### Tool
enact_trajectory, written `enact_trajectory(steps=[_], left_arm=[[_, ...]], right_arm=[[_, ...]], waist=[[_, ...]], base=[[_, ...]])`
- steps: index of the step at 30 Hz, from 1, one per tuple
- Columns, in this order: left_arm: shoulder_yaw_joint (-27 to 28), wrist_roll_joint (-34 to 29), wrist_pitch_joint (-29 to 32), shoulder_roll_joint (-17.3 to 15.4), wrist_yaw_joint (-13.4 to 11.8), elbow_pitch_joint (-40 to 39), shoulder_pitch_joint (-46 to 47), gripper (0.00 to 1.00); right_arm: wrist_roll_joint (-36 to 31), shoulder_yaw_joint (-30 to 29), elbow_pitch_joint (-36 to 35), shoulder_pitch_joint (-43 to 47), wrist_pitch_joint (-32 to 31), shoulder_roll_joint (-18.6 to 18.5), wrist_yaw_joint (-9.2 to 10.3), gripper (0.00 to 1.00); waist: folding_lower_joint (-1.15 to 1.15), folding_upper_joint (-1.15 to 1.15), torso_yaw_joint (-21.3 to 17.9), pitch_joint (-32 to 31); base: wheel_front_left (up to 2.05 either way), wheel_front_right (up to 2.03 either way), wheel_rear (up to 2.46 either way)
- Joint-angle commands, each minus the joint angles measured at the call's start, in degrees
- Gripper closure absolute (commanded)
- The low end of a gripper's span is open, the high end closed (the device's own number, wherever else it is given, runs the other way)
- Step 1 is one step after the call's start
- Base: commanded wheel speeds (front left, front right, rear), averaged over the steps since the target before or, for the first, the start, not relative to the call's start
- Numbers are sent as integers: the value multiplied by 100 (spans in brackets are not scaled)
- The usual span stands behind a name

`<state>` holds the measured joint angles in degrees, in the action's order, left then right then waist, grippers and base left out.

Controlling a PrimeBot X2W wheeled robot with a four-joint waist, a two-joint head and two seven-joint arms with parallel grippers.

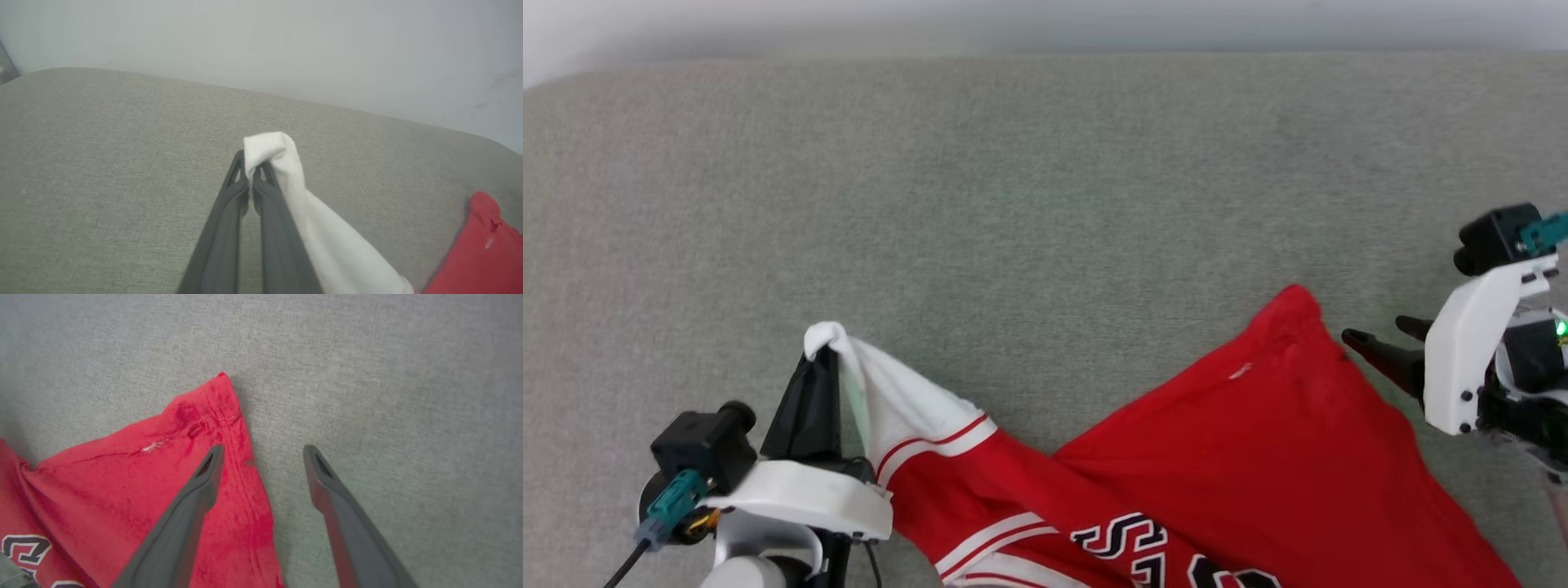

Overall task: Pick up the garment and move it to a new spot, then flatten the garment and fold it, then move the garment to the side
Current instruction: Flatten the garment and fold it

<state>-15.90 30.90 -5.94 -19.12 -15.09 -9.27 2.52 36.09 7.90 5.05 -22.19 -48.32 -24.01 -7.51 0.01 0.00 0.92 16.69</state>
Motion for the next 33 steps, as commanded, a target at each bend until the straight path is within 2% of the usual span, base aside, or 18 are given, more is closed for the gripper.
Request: enact_trajectory(steps=[1, 6, 12, 13, 14, 15, 25, 33], left_arm=[[-39, -52, -78, 62, 45, 41, 180, 100], [-155, -63, -175, 190, 110, 156, 384, 100], [-233, -29, -273, 282, 179, 334, 516, 100], [-243, -25, -286, 290, 180, 364, 518, 100], [-243, -25, -286, 290, 180, 364, 518, 100], [-256, -12, -301, 303, 193, 416, 527, 100], [-151, 155, -324, 248, 264, 698, 535, 100], [-18, 186, -233, -37, 533, 1237, 1153, 100]], right_arm=[[-37, 116, 107, -298, -437, -61, 3, 0], [-68, 435, 357, -683, -979, -29, 3, 0], [-5, 852, 917, -711, -1189, 52, 3, 0], [28, 918, 984, -687, -1220, 68, 3, 50], [28, 918, 984, -687, -1220, 68, 3, 50], [116, 1060, 1068, -666, -1256, 73, 3, 100], [332, 1261, 963, -807, -832, -210, 2, 100], [68, 1041, 934, -911, 210, -370, 3, 100]], waist=[[-1, 0, 277, 268], [-1, 0, 493, 519], [-1, 0, 640, 642], [-1, 0, 653, 645], [-1, 0, 653, 645], [-1, 0, 674, 639], [-1, 0, 607, 291], [-1, 0, 394, -453]], base=[[0, 0, 0], [0, 0, 0], [0, 0, 0], [0, 0, 0], [0, 0, 0], [0, 0, 0], [0, 0, 0], [0, 0, 0]])
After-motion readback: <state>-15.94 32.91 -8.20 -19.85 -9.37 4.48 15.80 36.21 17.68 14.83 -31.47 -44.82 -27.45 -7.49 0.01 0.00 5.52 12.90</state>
